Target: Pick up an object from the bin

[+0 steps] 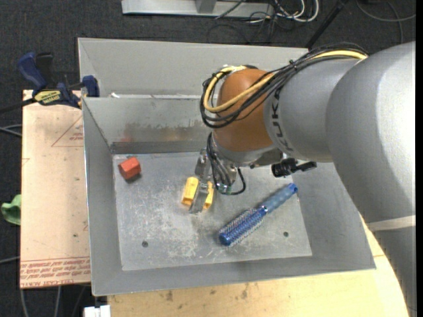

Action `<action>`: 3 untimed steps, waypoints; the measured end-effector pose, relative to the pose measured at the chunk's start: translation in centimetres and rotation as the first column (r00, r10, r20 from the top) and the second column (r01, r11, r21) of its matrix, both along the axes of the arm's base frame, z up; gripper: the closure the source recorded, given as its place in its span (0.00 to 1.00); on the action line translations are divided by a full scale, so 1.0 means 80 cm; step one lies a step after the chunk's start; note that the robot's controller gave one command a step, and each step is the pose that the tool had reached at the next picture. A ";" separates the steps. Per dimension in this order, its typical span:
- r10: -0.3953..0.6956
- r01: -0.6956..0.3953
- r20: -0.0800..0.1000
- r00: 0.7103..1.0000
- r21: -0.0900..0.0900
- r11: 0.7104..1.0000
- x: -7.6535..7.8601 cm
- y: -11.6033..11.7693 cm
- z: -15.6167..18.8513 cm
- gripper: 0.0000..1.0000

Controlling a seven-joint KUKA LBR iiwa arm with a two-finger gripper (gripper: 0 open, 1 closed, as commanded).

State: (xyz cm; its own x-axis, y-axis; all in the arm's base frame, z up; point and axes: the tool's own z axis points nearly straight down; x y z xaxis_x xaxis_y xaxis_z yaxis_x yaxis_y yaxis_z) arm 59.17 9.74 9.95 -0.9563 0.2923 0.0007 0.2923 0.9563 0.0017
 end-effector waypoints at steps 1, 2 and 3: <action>-0.065 0.065 -0.002 0.998 -0.001 0.998 0.005 -0.023 -0.039 0.00; -0.379 0.379 -0.001 0.925 -0.001 0.925 -0.020 0.007 -0.037 0.00; -0.381 0.381 0.000 0.925 -0.001 0.925 -0.020 0.006 -0.037 1.00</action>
Offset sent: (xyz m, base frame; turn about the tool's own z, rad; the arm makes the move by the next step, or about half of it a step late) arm 0.0039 -0.0184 -0.0295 0.0674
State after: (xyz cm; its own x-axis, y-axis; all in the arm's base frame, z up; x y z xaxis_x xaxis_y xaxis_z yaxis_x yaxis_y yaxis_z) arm 57.59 10.24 7.00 -0.7730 0.6344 0.0008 0.6344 0.7730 0.0011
